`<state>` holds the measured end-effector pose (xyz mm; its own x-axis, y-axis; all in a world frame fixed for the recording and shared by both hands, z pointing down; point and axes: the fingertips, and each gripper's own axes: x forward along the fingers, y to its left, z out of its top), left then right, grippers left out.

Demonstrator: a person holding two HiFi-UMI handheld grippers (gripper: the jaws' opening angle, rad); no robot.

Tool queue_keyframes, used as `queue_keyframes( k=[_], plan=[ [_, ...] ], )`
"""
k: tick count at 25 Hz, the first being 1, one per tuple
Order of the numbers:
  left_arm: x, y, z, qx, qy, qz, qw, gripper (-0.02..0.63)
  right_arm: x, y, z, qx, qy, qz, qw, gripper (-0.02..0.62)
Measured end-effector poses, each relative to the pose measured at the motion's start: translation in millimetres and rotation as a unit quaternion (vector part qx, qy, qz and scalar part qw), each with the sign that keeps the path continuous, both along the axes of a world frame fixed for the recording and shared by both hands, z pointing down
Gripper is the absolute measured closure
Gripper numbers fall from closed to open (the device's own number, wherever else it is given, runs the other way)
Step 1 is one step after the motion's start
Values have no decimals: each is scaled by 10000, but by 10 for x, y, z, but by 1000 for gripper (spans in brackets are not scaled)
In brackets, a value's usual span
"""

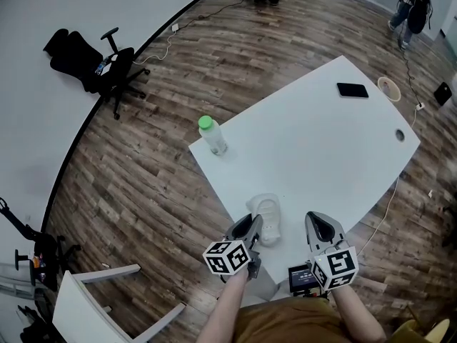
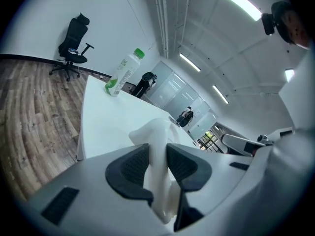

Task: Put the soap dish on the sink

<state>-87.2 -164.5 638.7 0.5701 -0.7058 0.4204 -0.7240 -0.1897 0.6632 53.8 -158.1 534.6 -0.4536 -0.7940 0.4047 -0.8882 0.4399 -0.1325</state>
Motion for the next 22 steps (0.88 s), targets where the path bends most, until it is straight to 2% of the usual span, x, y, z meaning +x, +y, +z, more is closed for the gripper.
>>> queue_keyframes(
  k=[5,13,22],
  plan=[
    [-78,-6,42,-132,69,-148,9998,488,-2,-19,-1,-12,-23,9,10000,588],
    [-42,-2,149,-304,-5,-67,9995,489,-40,-3,65,-92,0,-64,9999,588],
    [2,-8,214,-478,222,-163,9985,488,6,-18,92,-138,-11,-30,9999,588]
  ],
)
